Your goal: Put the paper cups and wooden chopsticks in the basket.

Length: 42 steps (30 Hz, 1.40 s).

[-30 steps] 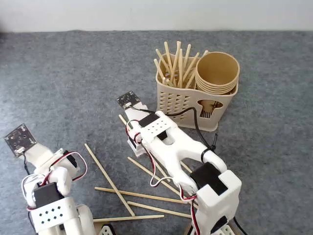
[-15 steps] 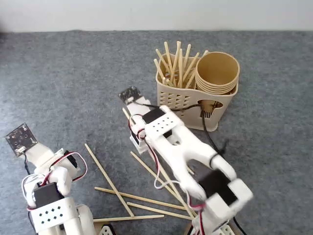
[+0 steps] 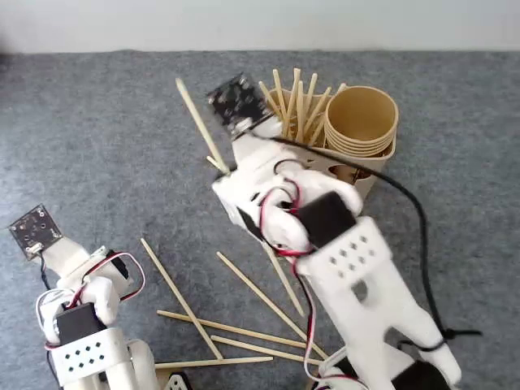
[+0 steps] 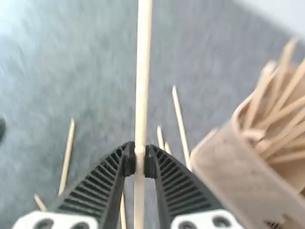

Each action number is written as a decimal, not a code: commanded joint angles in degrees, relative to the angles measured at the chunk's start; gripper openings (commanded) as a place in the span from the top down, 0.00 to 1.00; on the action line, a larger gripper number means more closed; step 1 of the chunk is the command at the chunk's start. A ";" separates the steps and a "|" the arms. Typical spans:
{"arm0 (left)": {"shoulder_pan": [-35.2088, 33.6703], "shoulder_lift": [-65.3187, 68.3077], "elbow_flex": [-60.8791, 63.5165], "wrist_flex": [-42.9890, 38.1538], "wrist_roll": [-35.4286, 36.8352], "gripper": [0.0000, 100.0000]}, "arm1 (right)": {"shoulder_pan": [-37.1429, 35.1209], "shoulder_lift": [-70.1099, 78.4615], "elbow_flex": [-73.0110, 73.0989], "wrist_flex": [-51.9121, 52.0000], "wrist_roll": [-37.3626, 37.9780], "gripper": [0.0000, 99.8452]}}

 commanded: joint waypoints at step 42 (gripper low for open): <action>0.18 -0.97 0.48 -1.49 -0.53 0.99 | 24.57 16.84 -6.95 -39.08 0.53 0.99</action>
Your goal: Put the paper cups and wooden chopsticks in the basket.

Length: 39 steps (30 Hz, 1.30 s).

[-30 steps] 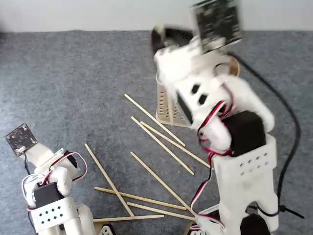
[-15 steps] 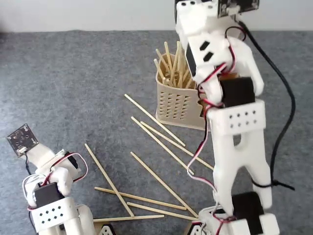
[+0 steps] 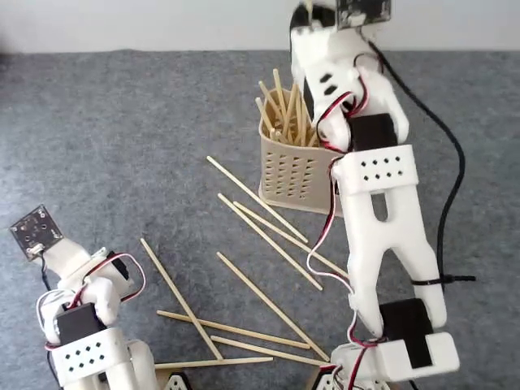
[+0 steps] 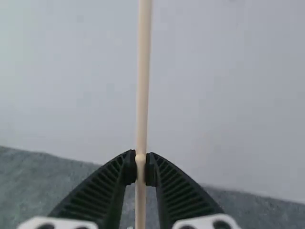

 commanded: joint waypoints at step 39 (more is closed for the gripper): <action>0.26 -0.97 -0.48 -1.14 -0.53 0.99 | -1.10 -50.24 33.58 47.96 -2.02 0.95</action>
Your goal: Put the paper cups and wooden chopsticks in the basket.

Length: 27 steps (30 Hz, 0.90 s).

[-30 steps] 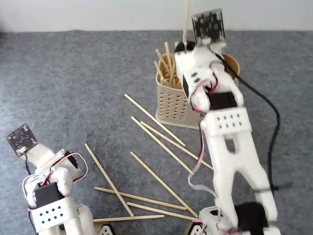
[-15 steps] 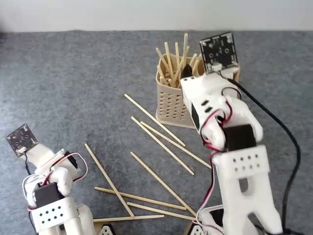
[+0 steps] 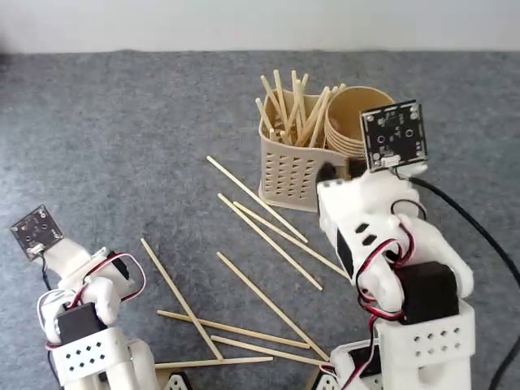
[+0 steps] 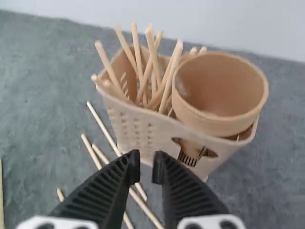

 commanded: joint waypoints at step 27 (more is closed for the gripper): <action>20.04 -0.35 -28.70 8.26 10.55 0.99 | 0.31 -1.63 35.34 -4.88 -29.01 0.99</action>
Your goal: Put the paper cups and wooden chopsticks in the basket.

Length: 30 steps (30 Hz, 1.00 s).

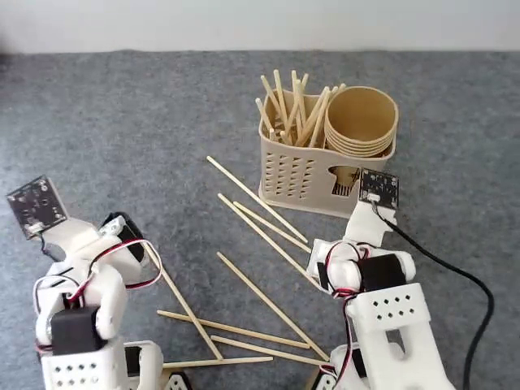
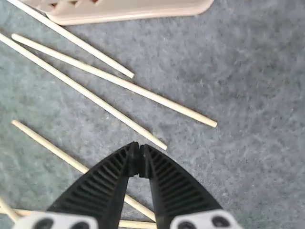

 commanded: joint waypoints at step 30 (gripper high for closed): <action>13.63 76.22 -43.21 0.35 21.10 0.83 | 8.57 -1.71 14.95 -21.14 -5.71 0.99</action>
